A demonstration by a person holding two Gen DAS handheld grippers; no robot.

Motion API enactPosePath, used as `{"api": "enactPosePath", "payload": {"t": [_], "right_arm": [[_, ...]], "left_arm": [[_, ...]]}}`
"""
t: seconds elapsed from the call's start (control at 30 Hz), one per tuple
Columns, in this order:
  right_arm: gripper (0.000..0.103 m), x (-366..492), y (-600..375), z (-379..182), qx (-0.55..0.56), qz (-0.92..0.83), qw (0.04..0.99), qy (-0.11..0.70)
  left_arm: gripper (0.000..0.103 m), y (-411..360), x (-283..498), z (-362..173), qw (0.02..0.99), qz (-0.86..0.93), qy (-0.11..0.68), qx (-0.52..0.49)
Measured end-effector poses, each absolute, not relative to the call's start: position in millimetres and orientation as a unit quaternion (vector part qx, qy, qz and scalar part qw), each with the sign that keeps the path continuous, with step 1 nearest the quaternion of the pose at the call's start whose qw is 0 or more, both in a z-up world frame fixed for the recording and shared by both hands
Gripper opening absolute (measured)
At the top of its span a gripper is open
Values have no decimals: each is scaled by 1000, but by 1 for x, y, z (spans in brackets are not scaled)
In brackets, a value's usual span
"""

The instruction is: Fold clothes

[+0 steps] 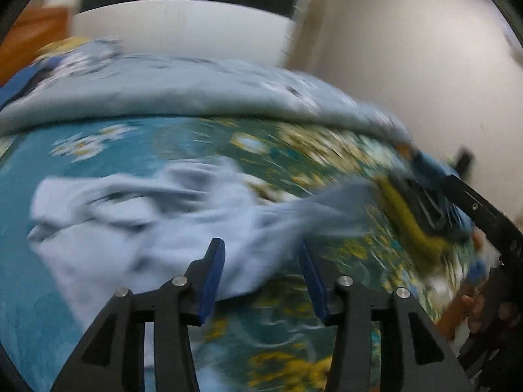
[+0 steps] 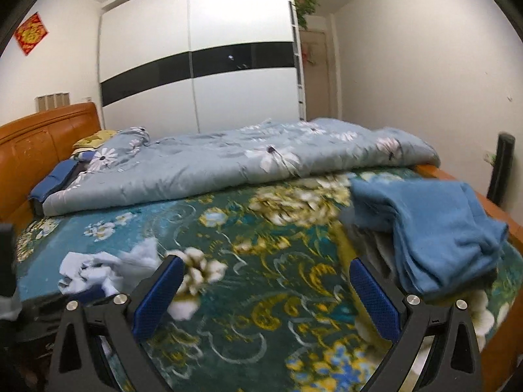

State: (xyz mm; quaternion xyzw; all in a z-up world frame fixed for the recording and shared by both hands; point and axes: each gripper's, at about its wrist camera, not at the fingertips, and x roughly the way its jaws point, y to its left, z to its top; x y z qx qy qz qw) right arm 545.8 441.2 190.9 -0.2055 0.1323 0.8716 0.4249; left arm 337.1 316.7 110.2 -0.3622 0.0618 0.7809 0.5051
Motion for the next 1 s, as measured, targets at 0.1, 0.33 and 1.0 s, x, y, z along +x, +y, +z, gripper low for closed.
{"api": "enactPosePath", "payload": {"t": [0.1,0.33,1.0], "right_arm": [[103,504,432,201,-219,898,359,128],[103,333,370,164,-349,922,149,78],[62,134,279,61,-515,855,54,-10]], "left_arm": [[50,279,307,103,417,832,18,-366],[50,217,229,59,284,843,-42,-455],[50,153,179,32,234,836,-73,-490]]}}
